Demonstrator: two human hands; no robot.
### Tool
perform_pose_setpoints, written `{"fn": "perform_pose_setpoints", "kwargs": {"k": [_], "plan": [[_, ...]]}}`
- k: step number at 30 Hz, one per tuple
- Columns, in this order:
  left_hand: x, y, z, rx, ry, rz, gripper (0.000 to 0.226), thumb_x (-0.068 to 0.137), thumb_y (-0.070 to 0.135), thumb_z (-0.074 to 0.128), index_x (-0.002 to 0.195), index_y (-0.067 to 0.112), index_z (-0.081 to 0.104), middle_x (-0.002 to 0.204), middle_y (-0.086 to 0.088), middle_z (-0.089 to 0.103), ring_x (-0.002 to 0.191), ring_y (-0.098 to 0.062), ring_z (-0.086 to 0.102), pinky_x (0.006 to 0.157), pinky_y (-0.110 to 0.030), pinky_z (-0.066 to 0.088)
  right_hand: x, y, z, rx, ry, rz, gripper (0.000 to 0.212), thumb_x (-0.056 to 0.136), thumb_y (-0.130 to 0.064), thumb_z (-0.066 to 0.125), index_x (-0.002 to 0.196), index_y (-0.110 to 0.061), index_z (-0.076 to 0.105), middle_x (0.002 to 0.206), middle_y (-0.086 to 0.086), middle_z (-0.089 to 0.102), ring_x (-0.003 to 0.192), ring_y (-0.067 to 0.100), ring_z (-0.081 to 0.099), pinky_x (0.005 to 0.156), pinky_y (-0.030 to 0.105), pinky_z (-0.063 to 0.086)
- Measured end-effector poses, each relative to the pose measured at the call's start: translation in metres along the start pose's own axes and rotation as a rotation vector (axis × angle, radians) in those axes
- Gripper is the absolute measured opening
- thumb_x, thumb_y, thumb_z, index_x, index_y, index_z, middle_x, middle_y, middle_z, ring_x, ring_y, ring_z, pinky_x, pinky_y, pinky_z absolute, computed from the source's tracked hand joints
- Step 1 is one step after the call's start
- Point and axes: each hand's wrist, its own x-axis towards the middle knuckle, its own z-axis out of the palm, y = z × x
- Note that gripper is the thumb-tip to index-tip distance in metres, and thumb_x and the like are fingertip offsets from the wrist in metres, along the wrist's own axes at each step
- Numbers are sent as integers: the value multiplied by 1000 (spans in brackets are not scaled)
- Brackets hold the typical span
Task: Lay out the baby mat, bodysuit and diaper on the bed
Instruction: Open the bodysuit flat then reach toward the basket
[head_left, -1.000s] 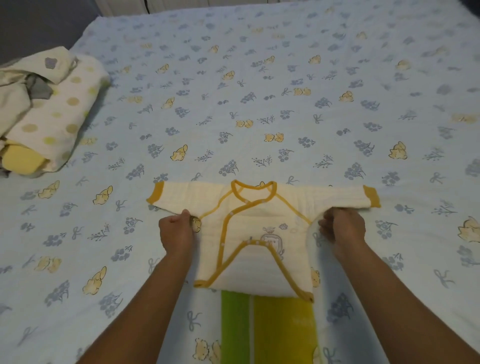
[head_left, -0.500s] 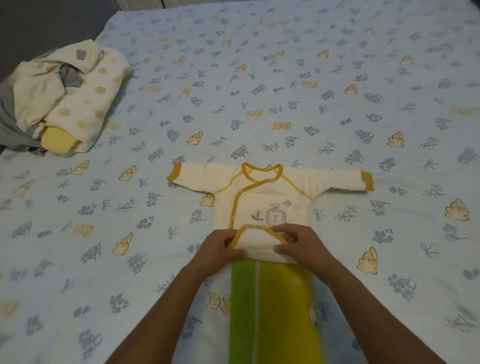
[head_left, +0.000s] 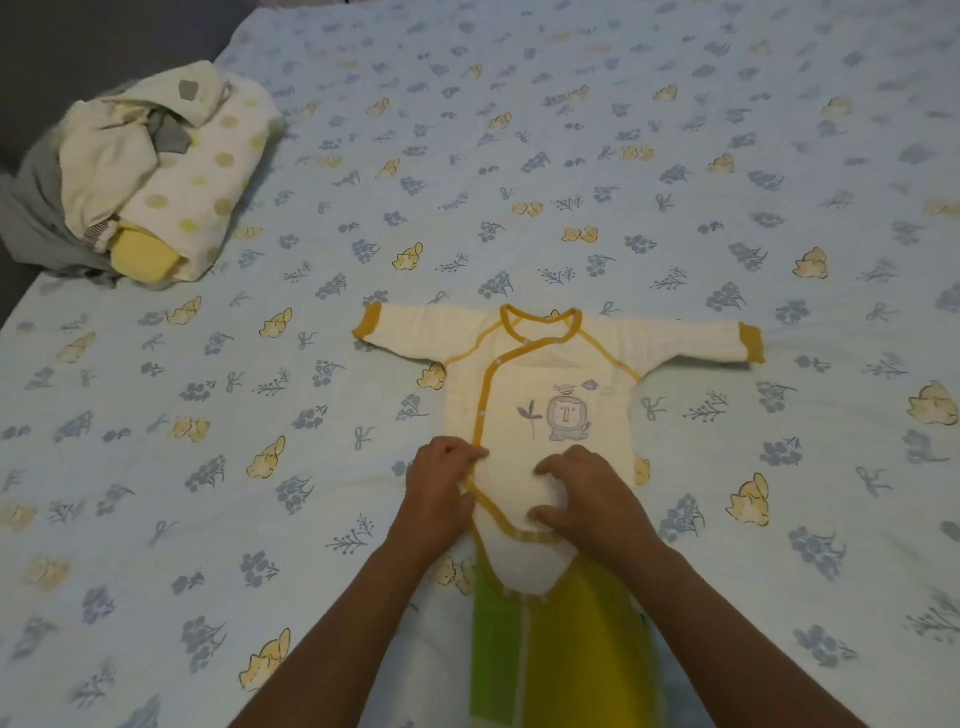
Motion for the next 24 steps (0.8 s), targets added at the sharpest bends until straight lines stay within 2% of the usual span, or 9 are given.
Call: {"fn": "perform_pose_setpoints", "kwargs": {"k": [3, 5, 10, 12, 15, 17, 19, 22, 24], "plan": [[10, -4, 1, -61, -72, -4, 63, 73, 1, 67, 130, 26, 56, 124, 4, 53, 117, -12, 47, 101, -25, 41, 8, -24, 23, -176, -12, -73, 73, 65, -65, 64, 124, -27, 49, 113, -4, 50, 101, 19, 48, 82, 36, 47], [13, -8, 4, -107, -76, -9, 68, 73, 5, 70, 134, 29, 52, 128, 7, 52, 120, -9, 46, 105, -28, 42, 10, -34, 41, -336, 0, -60, 71, 66, -66, 60, 120, -23, 46, 112, -1, 49, 98, 23, 47, 78, 37, 45], [13, -22, 10, -183, -56, 16, 69, 80, 11, 66, 142, 29, 43, 134, 10, 50, 125, -6, 47, 108, -33, 42, 12, -40, 53, -417, 155, -37, 26, 66, -25, 63, 88, -13, 57, 85, 7, 55, 70, 27, 50, 56, 36, 43], [15, -21, 15, -188, -10, 25, 71, 79, 13, 68, 143, 29, 41, 133, 11, 51, 123, -8, 48, 106, -35, 43, 18, -36, 44, -333, 174, -30, 15, 72, -22, 62, 81, -12, 55, 79, 7, 55, 66, 26, 52, 53, 34, 41], [21, -8, 22, -129, 66, -40, 69, 77, 32, 75, 139, 24, 44, 121, 6, 55, 113, -13, 52, 97, -34, 45, 24, -24, 27, 25, 222, 140, 10, 83, -22, 52, 80, -15, 45, 72, 2, 52, 65, 23, 52, 54, 33, 36], [24, 5, 27, 32, 95, -35, 75, 71, 44, 75, 137, 21, 48, 116, 2, 56, 106, -18, 51, 89, -31, 41, 24, -11, 15, 299, 326, 298, 11, 87, -20, 49, 79, -17, 42, 64, 1, 52, 58, 20, 52, 49, 34, 33], [27, 23, 36, 195, 104, 19, 76, 66, 51, 69, 134, 21, 52, 112, 1, 56, 98, -21, 51, 78, -31, 36, 22, 2, 1, 448, 451, 431, 8, 89, -20, 48, 82, -18, 45, 65, 1, 55, 60, 17, 53, 49, 32, 34], [32, 54, 48, 217, 72, 5, 72, 67, 43, 65, 134, 23, 52, 104, 2, 56, 91, -20, 49, 75, -33, 40, 17, 25, -23, 556, 637, 555, 6, 90, -22, 47, 90, -16, 49, 73, -1, 55, 66, 14, 52, 52, 28, 34], [37, 66, 49, 97, 17, -72, 47, 80, 33, 66, 126, 26, 60, 98, 4, 61, 92, -19, 52, 81, -36, 42, 13, 39, -40, 582, 725, 597, 7, 90, -22, 46, 92, -15, 49, 74, -3, 54, 67, 14, 51, 52, 27, 33]]}}
